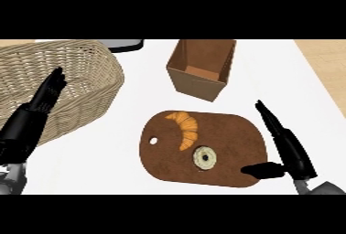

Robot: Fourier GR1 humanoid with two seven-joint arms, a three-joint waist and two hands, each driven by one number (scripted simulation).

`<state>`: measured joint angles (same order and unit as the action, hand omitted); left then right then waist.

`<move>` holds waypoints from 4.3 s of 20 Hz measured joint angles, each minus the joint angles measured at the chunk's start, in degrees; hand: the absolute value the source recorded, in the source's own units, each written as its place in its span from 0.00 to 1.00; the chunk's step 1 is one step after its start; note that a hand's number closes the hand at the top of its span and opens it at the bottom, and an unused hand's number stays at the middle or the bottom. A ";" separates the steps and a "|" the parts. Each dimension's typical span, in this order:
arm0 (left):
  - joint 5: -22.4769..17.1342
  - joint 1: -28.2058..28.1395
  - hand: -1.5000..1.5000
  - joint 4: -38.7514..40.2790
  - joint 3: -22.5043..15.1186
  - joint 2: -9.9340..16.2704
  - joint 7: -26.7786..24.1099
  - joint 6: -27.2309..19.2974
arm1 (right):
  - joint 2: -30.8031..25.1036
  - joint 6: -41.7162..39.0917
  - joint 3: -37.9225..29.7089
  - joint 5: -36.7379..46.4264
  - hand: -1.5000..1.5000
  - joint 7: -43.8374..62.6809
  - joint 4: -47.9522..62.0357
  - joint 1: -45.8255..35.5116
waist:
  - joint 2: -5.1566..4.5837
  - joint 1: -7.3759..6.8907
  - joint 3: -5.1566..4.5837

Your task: Pick the cupcake from the cutting board and place it in the cardboard box

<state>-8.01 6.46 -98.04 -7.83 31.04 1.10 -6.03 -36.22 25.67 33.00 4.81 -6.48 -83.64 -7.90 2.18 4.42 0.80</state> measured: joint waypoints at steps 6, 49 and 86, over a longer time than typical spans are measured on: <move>-0.28 -1.42 0.50 -1.17 -4.62 -3.74 1.79 0.65 | -5.64 6.69 6.44 18.46 0.00 6.02 -6.23 1.61 | -0.38 0.87 -0.65; 9.42 4.66 0.50 9.45 -5.05 -19.78 3.63 8.31 | 20.97 -32.30 12.09 47.78 0.00 53.66 -22.39 3.00 | -2.15 -4.38 -0.80; 15.67 3.50 0.50 8.39 0.96 -25.59 4.44 14.63 | 30.18 -32.55 3.26 60.68 1.00 38.58 -4.23 4.93 | -1.46 -4.41 -1.08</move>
<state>7.67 9.97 -89.65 -6.87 5.45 5.54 8.60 -6.04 -6.89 36.25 65.48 32.10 -87.88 -2.97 0.72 0.01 -0.28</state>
